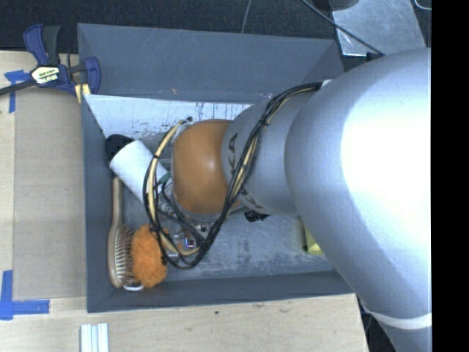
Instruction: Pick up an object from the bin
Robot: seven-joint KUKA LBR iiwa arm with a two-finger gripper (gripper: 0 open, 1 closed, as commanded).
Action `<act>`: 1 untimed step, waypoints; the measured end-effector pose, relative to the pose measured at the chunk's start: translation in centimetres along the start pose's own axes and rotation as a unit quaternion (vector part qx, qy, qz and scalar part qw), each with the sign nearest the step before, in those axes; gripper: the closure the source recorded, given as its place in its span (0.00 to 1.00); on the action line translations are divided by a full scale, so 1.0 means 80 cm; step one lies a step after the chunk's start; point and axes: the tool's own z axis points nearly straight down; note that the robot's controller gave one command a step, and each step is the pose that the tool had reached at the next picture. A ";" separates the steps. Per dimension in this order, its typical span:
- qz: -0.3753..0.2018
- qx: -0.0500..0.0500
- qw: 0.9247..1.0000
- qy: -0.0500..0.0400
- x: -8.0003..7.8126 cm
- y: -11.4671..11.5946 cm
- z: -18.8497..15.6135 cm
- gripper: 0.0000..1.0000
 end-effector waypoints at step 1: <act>0.003 0.000 1.000 -0.002 -0.003 -0.004 -0.002 1.00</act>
Offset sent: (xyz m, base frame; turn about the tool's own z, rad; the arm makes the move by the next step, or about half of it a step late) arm 0.0000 0.0000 0.0000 0.0000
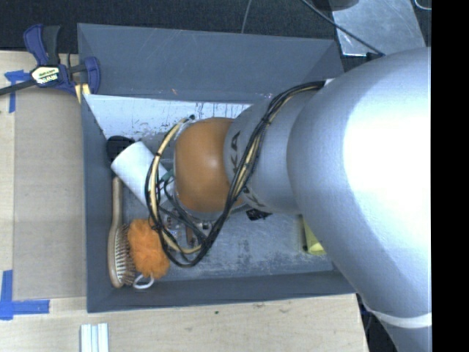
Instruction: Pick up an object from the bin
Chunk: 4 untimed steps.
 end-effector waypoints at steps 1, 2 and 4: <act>0.000 0.016 1.000 0.006 -0.022 0.038 0.001 1.00; -0.009 0.034 0.999 0.041 -0.060 0.042 0.003 1.00; -0.027 0.034 0.998 0.041 -0.071 0.045 -0.174 1.00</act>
Offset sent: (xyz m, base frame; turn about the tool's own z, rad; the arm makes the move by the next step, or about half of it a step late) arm 0.0165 0.0448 -0.0001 0.0005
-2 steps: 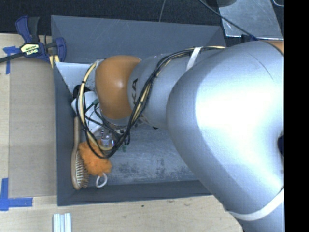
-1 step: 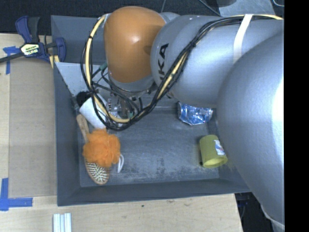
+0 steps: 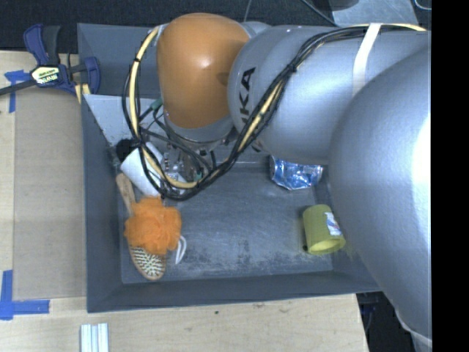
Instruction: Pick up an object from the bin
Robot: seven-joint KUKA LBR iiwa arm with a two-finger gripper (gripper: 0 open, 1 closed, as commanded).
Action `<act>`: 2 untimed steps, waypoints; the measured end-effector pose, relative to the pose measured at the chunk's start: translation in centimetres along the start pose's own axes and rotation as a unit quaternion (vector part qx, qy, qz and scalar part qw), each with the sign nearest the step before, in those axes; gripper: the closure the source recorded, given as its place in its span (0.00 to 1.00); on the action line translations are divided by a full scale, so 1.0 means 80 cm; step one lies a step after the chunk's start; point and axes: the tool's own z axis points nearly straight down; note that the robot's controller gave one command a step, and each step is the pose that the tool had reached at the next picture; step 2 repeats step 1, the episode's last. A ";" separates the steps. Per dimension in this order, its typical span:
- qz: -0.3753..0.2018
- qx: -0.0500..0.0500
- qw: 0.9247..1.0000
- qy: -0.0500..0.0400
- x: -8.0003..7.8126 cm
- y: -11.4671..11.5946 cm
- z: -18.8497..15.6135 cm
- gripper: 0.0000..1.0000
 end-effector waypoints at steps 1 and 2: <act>-0.051 0.000 0.999 -0.002 -0.020 -0.024 -0.014 1.00; -0.051 0.000 0.999 -0.002 -0.020 -0.024 -0.014 1.00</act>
Offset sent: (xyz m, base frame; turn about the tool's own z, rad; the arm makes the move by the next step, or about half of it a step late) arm 0.0165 -0.0170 0.0103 -0.1040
